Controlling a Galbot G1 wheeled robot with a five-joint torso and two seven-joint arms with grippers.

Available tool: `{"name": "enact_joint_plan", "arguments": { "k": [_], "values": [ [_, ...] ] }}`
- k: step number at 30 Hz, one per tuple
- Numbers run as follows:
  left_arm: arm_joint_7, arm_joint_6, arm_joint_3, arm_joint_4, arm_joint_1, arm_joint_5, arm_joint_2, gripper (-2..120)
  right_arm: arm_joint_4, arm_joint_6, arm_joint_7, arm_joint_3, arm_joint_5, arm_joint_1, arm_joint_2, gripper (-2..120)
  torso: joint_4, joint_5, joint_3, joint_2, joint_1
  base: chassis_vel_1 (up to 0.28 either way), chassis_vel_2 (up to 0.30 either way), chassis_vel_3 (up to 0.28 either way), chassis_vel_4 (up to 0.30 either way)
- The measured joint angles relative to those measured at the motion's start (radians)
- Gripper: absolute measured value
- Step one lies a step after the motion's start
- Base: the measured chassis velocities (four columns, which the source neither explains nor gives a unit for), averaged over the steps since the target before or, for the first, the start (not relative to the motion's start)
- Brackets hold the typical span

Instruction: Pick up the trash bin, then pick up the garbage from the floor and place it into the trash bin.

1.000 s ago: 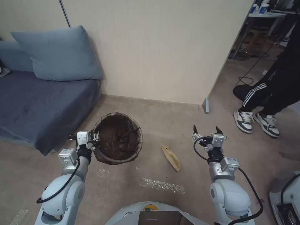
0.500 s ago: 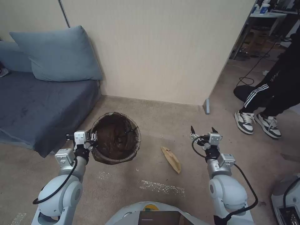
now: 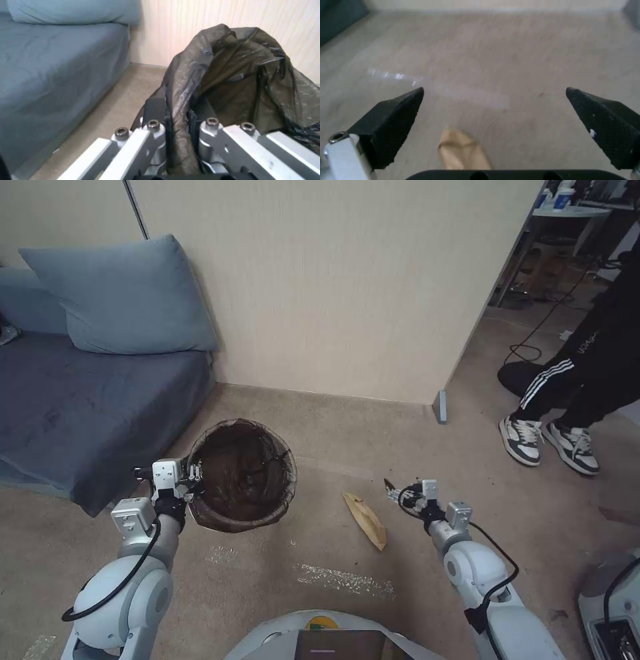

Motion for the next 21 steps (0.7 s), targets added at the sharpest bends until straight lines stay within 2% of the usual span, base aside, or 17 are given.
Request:
{"name": "enact_joint_plan", "arguments": {
  "k": [1, 6, 11, 17, 21],
  "values": [
    [0.0, 0.0, 0.0, 0.0, 0.0, 0.0, 0.0, 7, 0.0, 0.0, 0.0, 0.0, 0.0, 0.0, 0.0, 100, 0.0, 0.0, 0.0, 0.0, 0.0, 0.0, 0.0, 0.0, 0.0],
    [-0.008, 0.012, -0.005, -0.03, 0.014, 0.007, -0.005, 7, -0.105, -0.019, -0.034, -0.085, 0.073, 0.027, -0.106, 100, -0.0002, 0.0001, 0.0, 0.0, 0.0, 0.0, 0.0, 0.0, 0.0],
    [-0.01, 0.014, -0.006, -0.045, 0.022, 0.009, -0.015, 7, -0.178, -0.018, -0.074, -0.119, 0.07, 0.041, -0.144, 100, -0.0001, -0.0001, 0.0, 0.0, 0.0, 0.0, 0.0, 0.0, 0.0],
    [-0.013, 0.025, -0.013, -0.059, 0.022, 0.006, -0.015, 7, -0.253, -0.011, -0.086, -0.154, 0.056, 0.063, -0.13, 100, -0.0002, -0.0002, 0.0, 0.0, 0.0, 0.0, 0.0, 0.0, 0.0],
    [-0.014, 0.028, -0.013, -0.063, 0.021, 0.004, -0.011, 7, -0.323, 0.01, -0.088, -0.186, 0.006, 0.089, -0.078, 100, -0.0001, -0.0003, 0.0, 0.0, 0.0, 0.0, 0.0, 0.0, 0.0]
  ]
}}
